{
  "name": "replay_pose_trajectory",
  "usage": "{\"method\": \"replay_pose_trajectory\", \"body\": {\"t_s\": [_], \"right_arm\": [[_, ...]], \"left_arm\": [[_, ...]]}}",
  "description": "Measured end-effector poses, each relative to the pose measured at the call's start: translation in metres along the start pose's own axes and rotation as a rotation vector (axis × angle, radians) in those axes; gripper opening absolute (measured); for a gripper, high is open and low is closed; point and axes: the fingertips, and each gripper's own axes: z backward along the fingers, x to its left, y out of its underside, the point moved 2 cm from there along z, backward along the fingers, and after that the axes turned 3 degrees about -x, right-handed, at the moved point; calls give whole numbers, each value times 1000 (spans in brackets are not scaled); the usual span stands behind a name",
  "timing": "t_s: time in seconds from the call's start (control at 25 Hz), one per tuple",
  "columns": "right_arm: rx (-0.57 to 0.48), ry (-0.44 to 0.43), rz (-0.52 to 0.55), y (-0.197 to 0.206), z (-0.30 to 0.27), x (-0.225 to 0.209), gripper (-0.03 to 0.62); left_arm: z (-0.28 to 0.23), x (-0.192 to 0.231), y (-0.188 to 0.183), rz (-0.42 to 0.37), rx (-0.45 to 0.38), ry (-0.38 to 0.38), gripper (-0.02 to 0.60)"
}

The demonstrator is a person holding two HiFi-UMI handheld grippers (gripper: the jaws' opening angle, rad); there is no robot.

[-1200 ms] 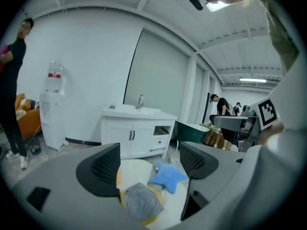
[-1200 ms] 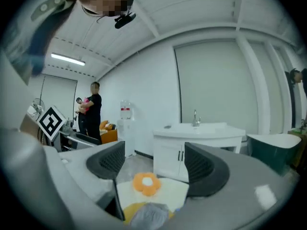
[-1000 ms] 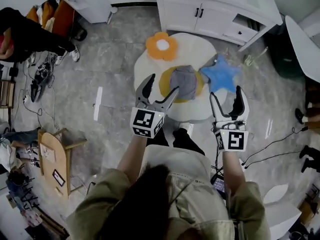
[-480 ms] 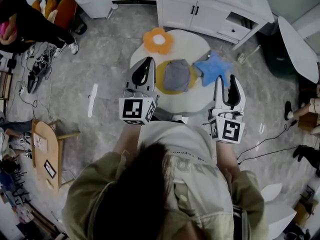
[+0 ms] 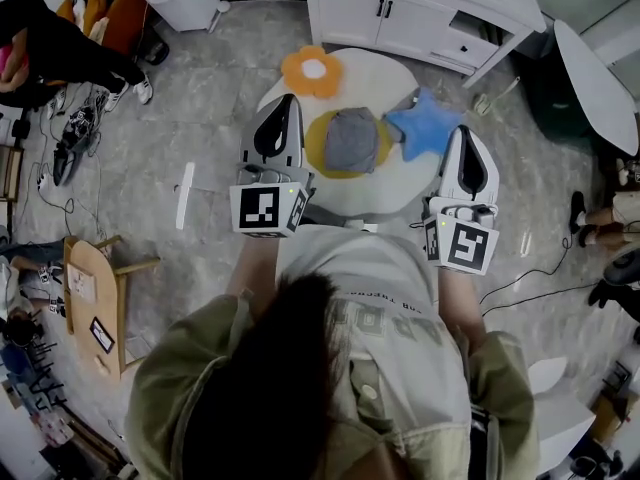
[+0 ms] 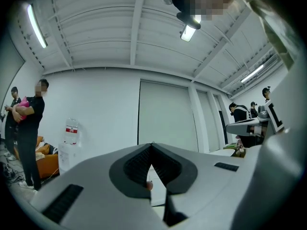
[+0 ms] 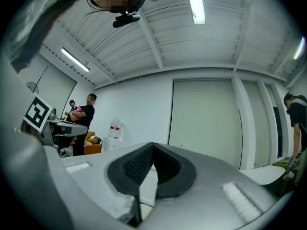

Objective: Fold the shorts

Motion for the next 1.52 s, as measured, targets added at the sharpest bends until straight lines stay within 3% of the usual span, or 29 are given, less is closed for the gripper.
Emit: {"method": "replay_pose_trajectory", "body": {"t_s": [0.56,1.52], "right_arm": [[-55,-2,10,-8,-7,3,2],[-32,23,56,-3,-7,0,0]], "left_arm": [[-10,-20,-18,-93,-41,53,9],[-13,-25,-17,-108,-18,75,9]]}}
